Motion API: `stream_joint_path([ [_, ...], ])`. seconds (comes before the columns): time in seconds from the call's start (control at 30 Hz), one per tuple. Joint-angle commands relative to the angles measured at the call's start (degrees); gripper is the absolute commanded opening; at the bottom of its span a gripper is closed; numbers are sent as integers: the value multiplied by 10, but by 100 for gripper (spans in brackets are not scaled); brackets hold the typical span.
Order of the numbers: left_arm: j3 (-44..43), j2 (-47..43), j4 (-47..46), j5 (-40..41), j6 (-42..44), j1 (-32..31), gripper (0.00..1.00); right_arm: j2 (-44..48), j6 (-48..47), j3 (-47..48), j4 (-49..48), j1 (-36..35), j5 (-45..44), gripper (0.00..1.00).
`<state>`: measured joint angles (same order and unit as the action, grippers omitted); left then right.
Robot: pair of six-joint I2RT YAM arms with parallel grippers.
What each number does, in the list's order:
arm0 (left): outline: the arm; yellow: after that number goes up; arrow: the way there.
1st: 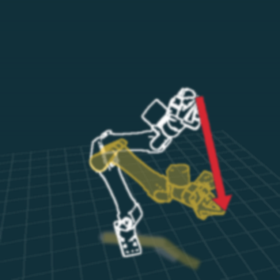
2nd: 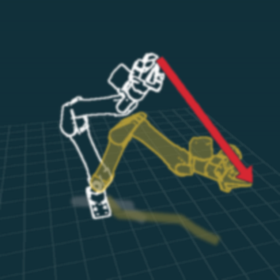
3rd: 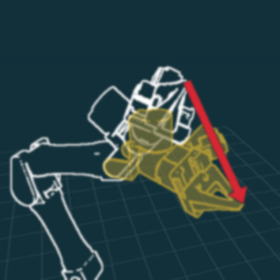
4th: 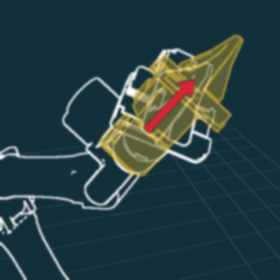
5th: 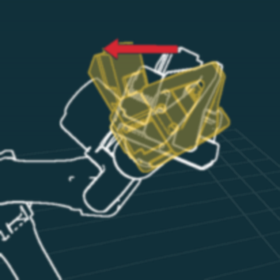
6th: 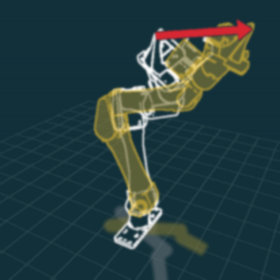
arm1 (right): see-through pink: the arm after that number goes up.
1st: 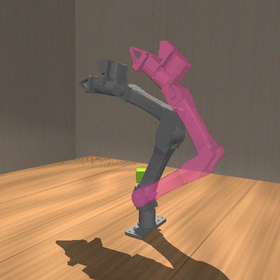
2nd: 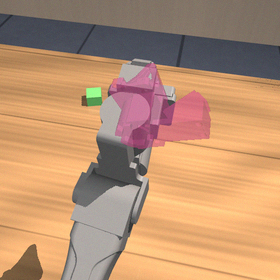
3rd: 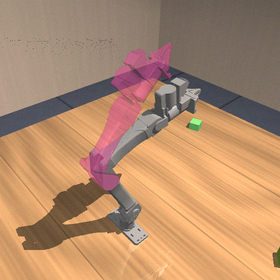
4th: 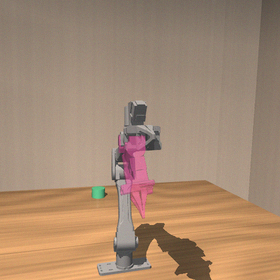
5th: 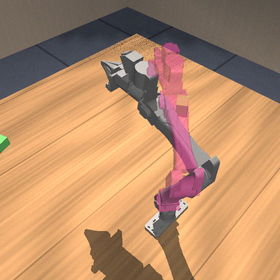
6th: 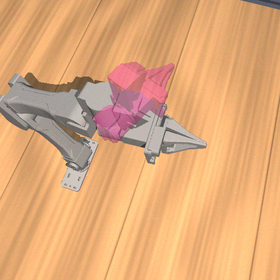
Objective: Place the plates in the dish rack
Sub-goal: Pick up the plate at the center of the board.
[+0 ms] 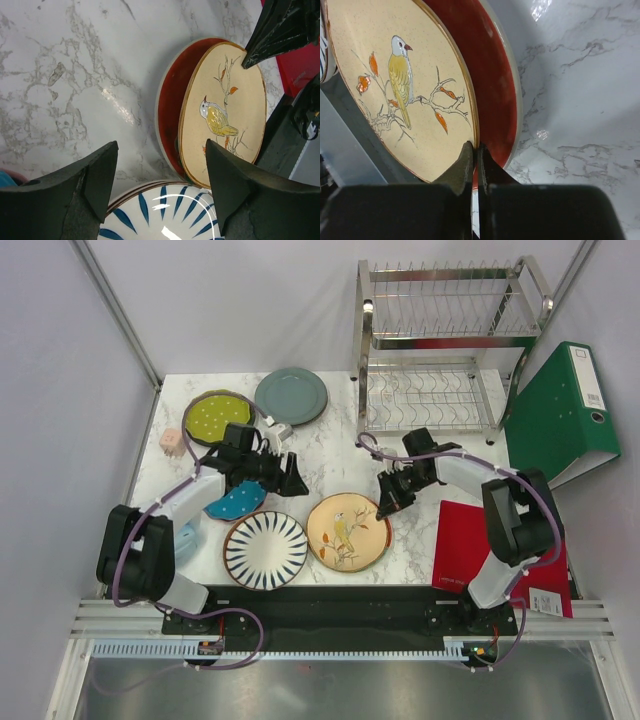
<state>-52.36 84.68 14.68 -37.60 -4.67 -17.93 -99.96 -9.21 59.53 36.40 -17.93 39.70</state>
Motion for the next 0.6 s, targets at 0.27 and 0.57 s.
stream_joint_path([
  [0.27, -136, 101, 53, -139, 241, 0, 79, 169, -76, 25, -70, -11, -65, 0],
  [0.57, -148, 116, 76, -172, 272, -53, 76, 185, -80, 25, -77, -18, -74, 0],
])
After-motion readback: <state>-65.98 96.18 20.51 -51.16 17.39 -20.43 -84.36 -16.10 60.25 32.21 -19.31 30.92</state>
